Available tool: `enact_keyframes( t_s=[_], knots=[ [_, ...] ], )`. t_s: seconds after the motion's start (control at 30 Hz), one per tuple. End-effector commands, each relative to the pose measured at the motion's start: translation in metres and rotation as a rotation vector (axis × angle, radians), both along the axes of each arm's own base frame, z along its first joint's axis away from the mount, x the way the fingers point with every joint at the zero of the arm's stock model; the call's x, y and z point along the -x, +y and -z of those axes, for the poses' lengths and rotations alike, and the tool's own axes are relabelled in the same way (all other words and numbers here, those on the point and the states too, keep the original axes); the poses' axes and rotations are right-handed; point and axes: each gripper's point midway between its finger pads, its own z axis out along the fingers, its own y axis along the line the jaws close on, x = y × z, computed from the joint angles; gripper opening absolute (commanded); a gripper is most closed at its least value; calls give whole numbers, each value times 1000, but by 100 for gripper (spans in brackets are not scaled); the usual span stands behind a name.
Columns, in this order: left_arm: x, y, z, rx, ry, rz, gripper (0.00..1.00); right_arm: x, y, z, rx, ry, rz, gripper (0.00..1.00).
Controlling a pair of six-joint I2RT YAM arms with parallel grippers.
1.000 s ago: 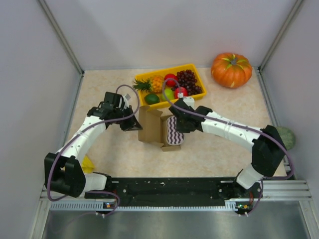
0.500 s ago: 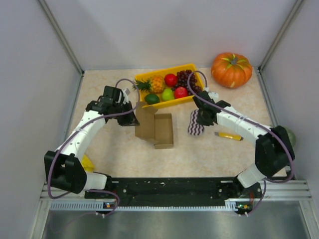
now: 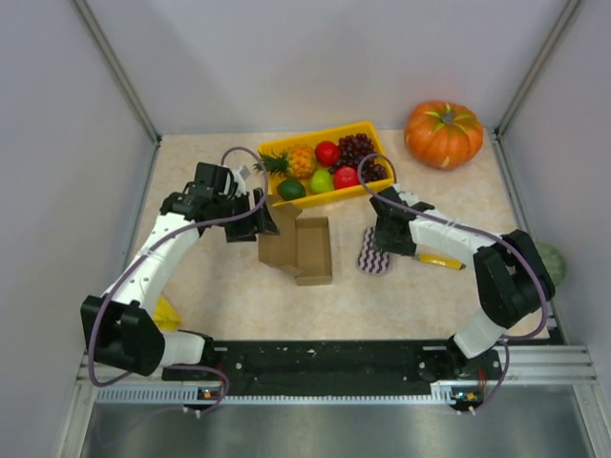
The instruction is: Unpack the express box
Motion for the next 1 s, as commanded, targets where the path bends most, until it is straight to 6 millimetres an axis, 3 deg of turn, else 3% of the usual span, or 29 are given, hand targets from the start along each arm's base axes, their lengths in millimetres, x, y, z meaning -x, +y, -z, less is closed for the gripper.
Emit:
enact_keyframes(
  t_s=[0.0,0.1,0.27,0.4,0.67,0.77,0.97],
  knots=[
    [-12,-9,-48,73,-156,17,80,0,-6,-33,-29,-79,39,64],
    [-9,-9,-63,84,-191,17,99,4,-14,-55,-21,-112,58,70],
    [-1,-4,-80,88,-262,0,99,12,-27,-105,-26,-216,49,79],
    [9,0,-82,95,-292,-14,99,22,-36,-125,-16,-244,25,81],
    [24,15,-85,61,-327,-73,99,31,-30,-124,-55,-232,-26,77],
    [26,23,-86,44,-324,-139,99,37,-34,-137,-63,-263,-43,76],
    [45,36,-98,25,-335,-194,99,66,-61,-196,-110,-441,-4,76]
  ],
)
